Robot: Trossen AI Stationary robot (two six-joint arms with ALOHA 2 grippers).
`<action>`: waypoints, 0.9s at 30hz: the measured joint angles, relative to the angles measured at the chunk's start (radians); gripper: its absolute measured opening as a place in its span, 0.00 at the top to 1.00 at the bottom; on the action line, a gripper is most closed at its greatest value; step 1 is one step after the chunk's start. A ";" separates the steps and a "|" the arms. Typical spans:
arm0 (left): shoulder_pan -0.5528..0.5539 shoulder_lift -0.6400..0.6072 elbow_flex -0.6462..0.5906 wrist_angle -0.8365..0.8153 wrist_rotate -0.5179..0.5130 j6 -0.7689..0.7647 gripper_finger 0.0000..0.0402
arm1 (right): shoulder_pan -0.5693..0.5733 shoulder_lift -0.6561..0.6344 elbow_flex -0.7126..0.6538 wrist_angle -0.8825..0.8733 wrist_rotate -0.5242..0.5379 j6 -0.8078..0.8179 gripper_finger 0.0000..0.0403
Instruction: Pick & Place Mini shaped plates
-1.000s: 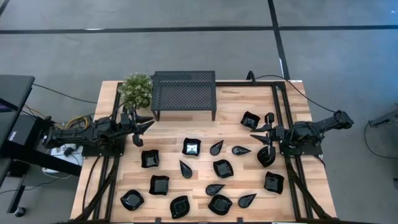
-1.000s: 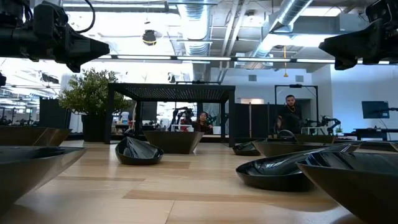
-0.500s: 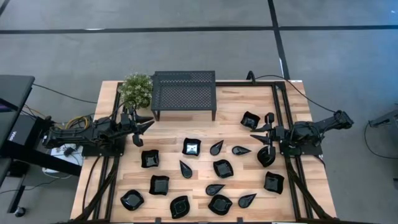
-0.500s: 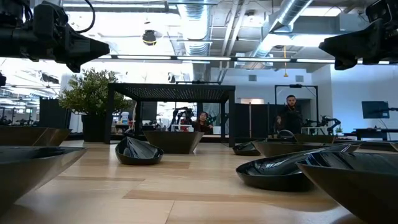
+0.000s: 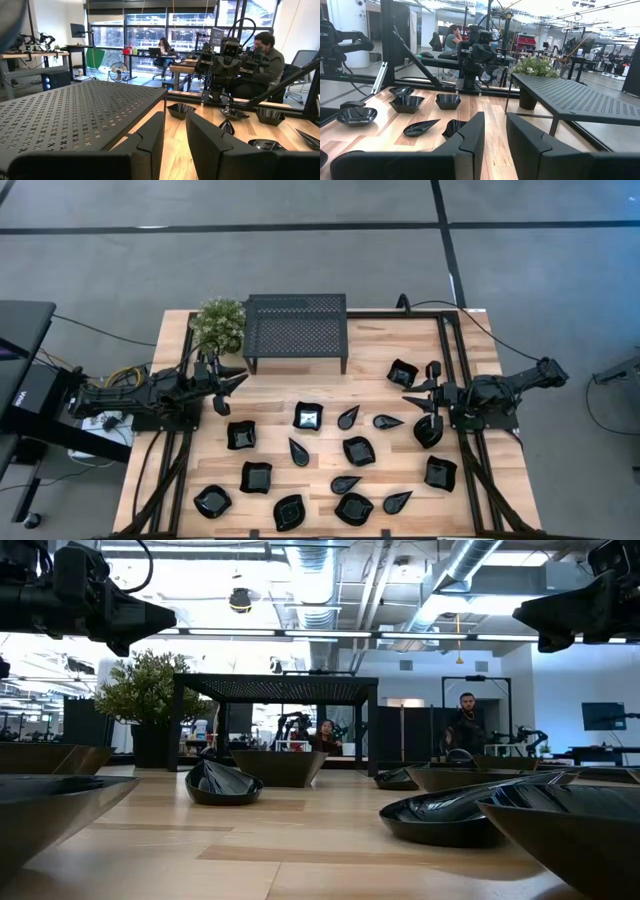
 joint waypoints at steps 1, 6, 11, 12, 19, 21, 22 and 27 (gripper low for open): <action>0.000 0.000 0.000 0.000 0.000 0.000 0.79 | 0.000 0.000 0.000 0.000 0.000 0.000 0.81; 0.000 0.000 0.000 0.000 0.000 0.000 0.79 | 0.000 0.000 0.000 0.000 0.000 0.000 0.81; 0.000 0.000 0.000 0.000 0.000 0.000 0.79 | 0.000 0.000 0.000 0.000 0.000 0.000 0.81; 0.000 0.000 0.000 0.000 0.000 0.000 0.79 | 0.000 0.000 0.000 0.000 0.000 0.000 0.81; 0.000 0.000 0.000 0.000 0.000 0.000 0.79 | 0.000 0.000 0.000 0.000 0.000 0.000 0.81; 0.000 0.000 0.000 0.000 0.000 0.000 0.79 | 0.000 0.000 0.000 0.000 0.000 0.000 0.81; 0.000 0.000 0.000 0.000 0.000 0.000 0.79 | 0.000 0.000 0.000 0.000 0.000 0.000 0.81; 0.000 0.000 0.000 0.011 0.000 0.000 0.79 | 0.000 0.000 0.000 0.000 0.000 0.000 0.81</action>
